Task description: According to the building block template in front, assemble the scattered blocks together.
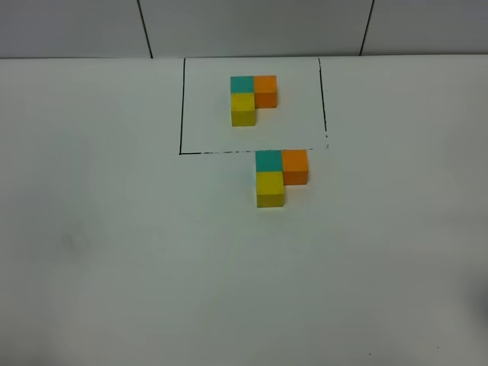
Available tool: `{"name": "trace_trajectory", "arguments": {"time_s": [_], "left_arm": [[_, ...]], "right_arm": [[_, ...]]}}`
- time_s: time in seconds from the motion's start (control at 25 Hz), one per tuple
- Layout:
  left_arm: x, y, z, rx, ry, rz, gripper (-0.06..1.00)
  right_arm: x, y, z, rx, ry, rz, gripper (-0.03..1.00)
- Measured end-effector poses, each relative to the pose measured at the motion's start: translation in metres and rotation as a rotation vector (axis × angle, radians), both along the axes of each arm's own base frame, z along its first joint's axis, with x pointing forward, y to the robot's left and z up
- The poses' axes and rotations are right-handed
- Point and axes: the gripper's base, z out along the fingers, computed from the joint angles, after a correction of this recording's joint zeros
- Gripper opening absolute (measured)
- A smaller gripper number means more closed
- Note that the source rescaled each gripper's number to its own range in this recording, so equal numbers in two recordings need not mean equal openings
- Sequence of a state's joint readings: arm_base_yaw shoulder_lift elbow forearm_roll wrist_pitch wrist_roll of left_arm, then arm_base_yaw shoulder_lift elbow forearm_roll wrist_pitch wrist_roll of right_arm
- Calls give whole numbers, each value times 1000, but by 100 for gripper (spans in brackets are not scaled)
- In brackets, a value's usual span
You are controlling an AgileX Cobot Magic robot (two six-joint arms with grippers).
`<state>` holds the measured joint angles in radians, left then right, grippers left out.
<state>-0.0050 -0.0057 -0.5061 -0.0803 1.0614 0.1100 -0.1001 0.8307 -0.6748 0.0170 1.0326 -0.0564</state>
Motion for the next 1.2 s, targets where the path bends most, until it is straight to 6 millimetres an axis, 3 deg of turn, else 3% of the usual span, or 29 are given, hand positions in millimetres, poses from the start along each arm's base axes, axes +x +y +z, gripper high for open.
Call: {"name": "trace_trajectory", "arguments": {"time_s": [0.44,1.2], "left_arm": [[0,0,0,0,0,0,82],[0,0,0,0,0,0,82]], "right_arm": [[-71,13,-9,2,-192,72,100],[-126,13,-4,10,-558,140,100]]}}
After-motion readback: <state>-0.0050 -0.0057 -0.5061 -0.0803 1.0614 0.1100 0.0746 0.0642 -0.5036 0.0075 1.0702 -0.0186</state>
